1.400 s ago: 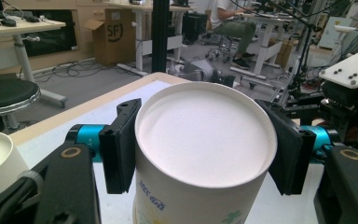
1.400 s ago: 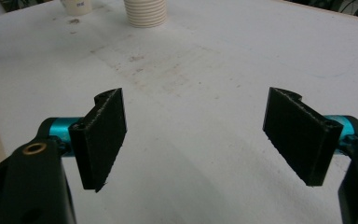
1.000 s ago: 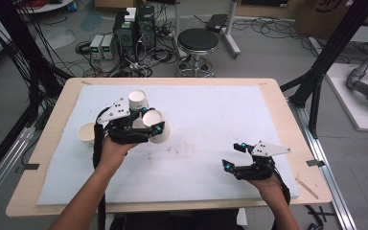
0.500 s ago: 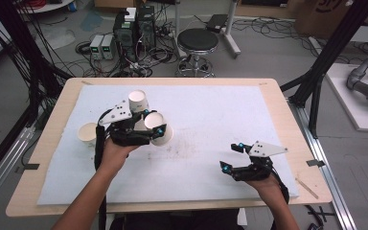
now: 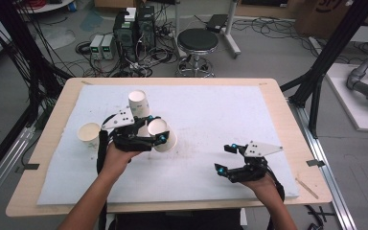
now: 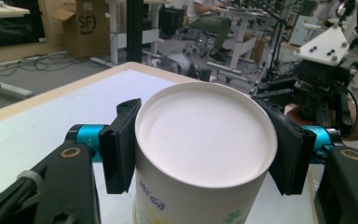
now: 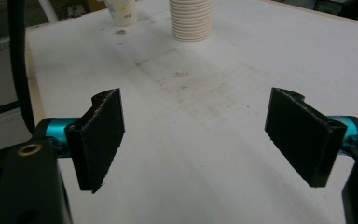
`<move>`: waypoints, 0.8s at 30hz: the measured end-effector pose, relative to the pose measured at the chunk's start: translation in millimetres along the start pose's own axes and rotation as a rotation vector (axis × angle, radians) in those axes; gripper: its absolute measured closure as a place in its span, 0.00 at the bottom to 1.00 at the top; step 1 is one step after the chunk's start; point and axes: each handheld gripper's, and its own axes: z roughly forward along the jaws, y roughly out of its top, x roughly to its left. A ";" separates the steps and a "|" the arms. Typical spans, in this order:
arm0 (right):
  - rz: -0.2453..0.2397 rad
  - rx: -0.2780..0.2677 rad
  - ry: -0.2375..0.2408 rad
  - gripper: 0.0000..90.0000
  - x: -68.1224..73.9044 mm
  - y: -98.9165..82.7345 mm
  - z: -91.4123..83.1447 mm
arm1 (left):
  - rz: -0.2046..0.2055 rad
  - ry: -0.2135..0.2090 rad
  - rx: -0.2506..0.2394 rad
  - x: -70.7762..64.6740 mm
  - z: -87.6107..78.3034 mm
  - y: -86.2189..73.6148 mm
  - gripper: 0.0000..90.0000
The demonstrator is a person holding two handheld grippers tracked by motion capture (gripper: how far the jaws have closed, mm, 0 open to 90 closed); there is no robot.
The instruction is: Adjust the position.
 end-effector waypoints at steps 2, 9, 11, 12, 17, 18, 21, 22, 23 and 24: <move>-0.017 -0.004 0.012 0.23 1.9 1.5 3.3 | 0.000 -0.007 0.004 -2.8 0.5 -2.9 0.39; -0.029 -0.022 0.054 0.23 5.1 8.4 10.8 | 0.001 -0.041 0.019 -8.7 2.9 -8.8 0.39; -0.037 -0.028 0.065 0.22 6.3 11.8 13.5 | 0.004 -0.053 0.037 -10.5 5.2 -9.8 0.39; -0.038 -0.024 0.073 0.23 7.4 13.4 15.2 | 0.006 -0.062 0.045 -11.4 6.4 -10.0 0.39; -0.075 -0.009 0.104 0.23 11.4 24.2 26.7 | 0.011 -0.099 0.067 -16.5 11.0 -10.0 0.39; -0.073 -0.002 0.121 0.23 12.8 27.0 28.8 | 0.010 -0.103 0.068 -17.5 12.1 -10.1 0.39; -0.092 -0.008 0.135 0.23 14.4 35.2 35.8 | 0.016 -0.115 0.072 -19.4 14.2 -10.0 0.39; -0.101 -0.010 0.136 0.23 14.6 37.8 38.0 | 0.013 -0.118 0.072 -20.3 15.0 -10.0 0.39; -0.107 -0.009 0.141 0.23 15.0 40.0 40.3 | 0.015 -0.119 0.075 -21.2 15.7 -10.0 0.39; -0.111 -0.007 0.149 0.23 16.0 42.1 42.4 | 0.015 -0.122 0.077 -22.0 16.6 -10.1 0.39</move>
